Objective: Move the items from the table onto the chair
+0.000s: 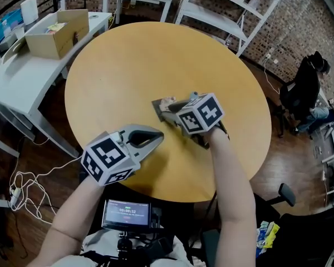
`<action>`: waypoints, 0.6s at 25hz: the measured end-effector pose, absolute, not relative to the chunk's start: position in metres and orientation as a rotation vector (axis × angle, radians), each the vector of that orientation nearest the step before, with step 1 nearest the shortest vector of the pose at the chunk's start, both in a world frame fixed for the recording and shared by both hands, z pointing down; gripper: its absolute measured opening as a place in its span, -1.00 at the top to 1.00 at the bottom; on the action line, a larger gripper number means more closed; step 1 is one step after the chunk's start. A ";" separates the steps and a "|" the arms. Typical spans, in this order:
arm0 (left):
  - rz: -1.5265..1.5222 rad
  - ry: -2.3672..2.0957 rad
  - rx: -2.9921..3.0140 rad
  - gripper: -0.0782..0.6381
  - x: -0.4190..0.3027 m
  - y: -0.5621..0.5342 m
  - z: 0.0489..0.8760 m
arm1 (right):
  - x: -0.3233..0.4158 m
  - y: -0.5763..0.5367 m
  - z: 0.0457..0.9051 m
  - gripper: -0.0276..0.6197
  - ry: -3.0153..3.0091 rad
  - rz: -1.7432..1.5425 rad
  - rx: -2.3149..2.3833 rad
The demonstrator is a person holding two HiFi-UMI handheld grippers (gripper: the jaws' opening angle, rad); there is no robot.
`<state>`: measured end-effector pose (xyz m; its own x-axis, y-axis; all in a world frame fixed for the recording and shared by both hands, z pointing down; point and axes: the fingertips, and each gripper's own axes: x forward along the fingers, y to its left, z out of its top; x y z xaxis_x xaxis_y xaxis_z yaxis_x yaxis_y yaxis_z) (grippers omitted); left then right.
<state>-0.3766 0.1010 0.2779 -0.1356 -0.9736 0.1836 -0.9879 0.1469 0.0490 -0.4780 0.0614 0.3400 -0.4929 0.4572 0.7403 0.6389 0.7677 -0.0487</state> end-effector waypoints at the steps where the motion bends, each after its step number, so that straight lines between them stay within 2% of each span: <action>1: 0.123 -2.244 1.944 0.76 -0.377 0.101 0.278 | -0.478 0.060 0.340 0.70 -2.168 -0.305 -0.809; 2: 0.121 -2.245 1.944 0.76 -0.377 0.101 0.278 | -0.477 0.059 0.340 0.90 -2.163 -0.298 -0.811; 5: 0.124 -2.243 1.940 0.76 -0.377 0.101 0.278 | -0.471 0.061 0.339 0.91 -2.161 -0.290 -0.840; 7: 0.125 -2.243 1.940 0.76 -0.377 0.101 0.278 | -0.469 0.059 0.338 0.91 -2.172 -0.421 -0.836; 9: 0.125 -2.241 1.942 0.76 -0.376 0.101 0.278 | -0.469 0.061 0.333 0.76 -2.199 -0.528 -0.835; 10: 0.125 -2.240 1.942 0.76 -0.377 0.101 0.278 | -0.468 0.065 0.331 0.39 -2.210 -0.530 -0.853; 12: 0.124 -2.243 1.939 0.76 -0.377 0.102 0.279 | -0.469 0.071 0.330 0.15 -2.209 -0.519 -0.880; 15: 0.119 -2.241 1.943 0.76 -0.376 0.101 0.279 | -0.468 0.069 0.340 0.11 -2.181 -0.412 -0.865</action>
